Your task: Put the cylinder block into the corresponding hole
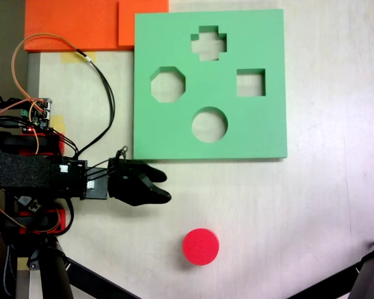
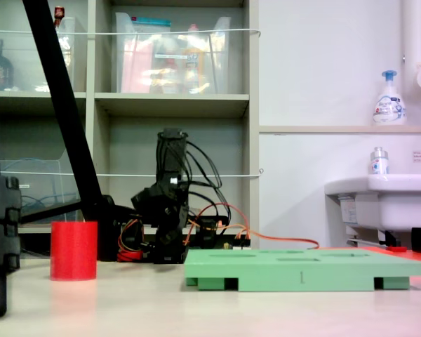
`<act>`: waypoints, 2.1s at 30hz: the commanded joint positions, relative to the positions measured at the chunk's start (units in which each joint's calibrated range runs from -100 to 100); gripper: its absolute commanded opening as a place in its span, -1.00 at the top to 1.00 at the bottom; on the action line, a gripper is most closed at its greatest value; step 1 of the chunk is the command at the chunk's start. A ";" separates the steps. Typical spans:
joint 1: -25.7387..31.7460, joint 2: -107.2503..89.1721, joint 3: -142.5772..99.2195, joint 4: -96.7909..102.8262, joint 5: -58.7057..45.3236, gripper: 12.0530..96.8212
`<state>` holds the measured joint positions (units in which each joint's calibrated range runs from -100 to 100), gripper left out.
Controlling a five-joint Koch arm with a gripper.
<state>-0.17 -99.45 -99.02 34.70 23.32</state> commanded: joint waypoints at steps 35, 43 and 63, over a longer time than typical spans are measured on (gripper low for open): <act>-7.62 83.95 20.75 58.46 24.81 -0.97; -8.55 97.64 30.92 58.36 25.54 -0.97; -7.28 108.95 40.00 58.27 25.54 -0.89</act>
<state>-7.79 9.71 -60.51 87.37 48.42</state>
